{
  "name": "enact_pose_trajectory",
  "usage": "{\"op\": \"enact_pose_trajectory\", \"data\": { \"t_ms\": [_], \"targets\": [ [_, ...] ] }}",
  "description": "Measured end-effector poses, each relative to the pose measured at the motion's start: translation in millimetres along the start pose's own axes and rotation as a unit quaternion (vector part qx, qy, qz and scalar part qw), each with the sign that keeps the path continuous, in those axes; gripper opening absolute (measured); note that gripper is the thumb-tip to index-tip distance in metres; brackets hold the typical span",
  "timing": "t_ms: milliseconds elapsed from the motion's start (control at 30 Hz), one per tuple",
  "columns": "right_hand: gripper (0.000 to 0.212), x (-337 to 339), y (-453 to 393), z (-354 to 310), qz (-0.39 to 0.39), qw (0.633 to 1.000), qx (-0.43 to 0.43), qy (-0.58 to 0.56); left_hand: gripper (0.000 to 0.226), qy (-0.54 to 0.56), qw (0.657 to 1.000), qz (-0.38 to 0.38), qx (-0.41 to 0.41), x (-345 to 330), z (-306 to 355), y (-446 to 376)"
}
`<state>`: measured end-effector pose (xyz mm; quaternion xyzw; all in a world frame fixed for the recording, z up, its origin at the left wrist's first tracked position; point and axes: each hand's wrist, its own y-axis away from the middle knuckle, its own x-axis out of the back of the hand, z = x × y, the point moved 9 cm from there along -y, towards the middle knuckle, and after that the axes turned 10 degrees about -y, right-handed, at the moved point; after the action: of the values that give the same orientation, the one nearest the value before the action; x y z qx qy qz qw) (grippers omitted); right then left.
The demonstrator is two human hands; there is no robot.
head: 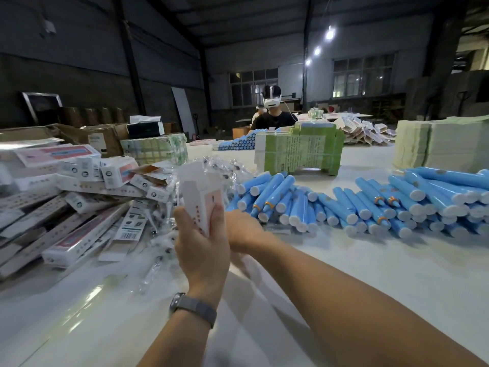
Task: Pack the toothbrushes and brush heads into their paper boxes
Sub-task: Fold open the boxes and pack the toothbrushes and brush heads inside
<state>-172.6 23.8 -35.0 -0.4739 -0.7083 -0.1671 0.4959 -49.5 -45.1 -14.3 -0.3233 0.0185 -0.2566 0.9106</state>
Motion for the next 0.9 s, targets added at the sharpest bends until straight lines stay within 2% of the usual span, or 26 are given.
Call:
{"op": "enact_pose_trajectory", "data": {
  "t_ms": [100,167,300,333,367,433,467,500,533,600,700,800,900],
  "targets": [
    [0.024,20,7,13,0.064,0.995,-0.016,-0.074,0.035,0.019,1.0,-0.011,0.005,-3,2,2],
    [0.018,45,19,20,0.119,0.982,-0.026,-0.145,0.032,0.047,0.998,-0.034,0.017,-8,1,2],
    [0.008,120,63,29,0.264,0.928,0.003,-0.262,0.024,0.181,0.967,-0.176,0.024,-34,13,19],
    [0.01,141,78,35,0.294,0.898,0.013,-0.328,0.022,0.204,0.955,-0.217,0.006,-40,22,27],
    [0.016,159,94,40,0.307,0.852,0.026,-0.423,0.019,0.222,0.94,-0.257,-0.009,-46,31,37],
    [0.024,186,120,45,0.266,0.734,0.061,-0.622,0.01,0.261,0.907,-0.33,-0.012,-56,46,59],
    [0.023,198,131,43,0.235,0.694,0.08,-0.675,0.008,0.272,0.894,-0.356,-0.019,-58,53,69],
    [0.02,207,141,40,0.211,0.685,0.097,-0.691,0.007,0.275,0.887,-0.369,-0.032,-59,59,76],
    [0.017,215,150,36,0.194,0.698,0.112,-0.68,0.011,0.267,0.887,-0.373,-0.049,-58,63,80],
    [0.016,226,163,27,0.175,0.749,0.136,-0.624,0.02,0.236,0.899,-0.361,-0.078,-54,69,84],
    [0.018,230,171,14,0.149,0.82,0.144,-0.533,0.025,0.215,0.915,-0.333,-0.077,-50,68,84],
    [0.019,227,172,5,0.122,0.864,0.131,-0.47,0.026,0.208,0.922,-0.318,-0.068,-48,68,83],
    [0.025,226,173,4,0.153,0.896,0.103,-0.404,0.031,0.199,0.927,-0.309,-0.073,-47,69,84]
  ]
}}
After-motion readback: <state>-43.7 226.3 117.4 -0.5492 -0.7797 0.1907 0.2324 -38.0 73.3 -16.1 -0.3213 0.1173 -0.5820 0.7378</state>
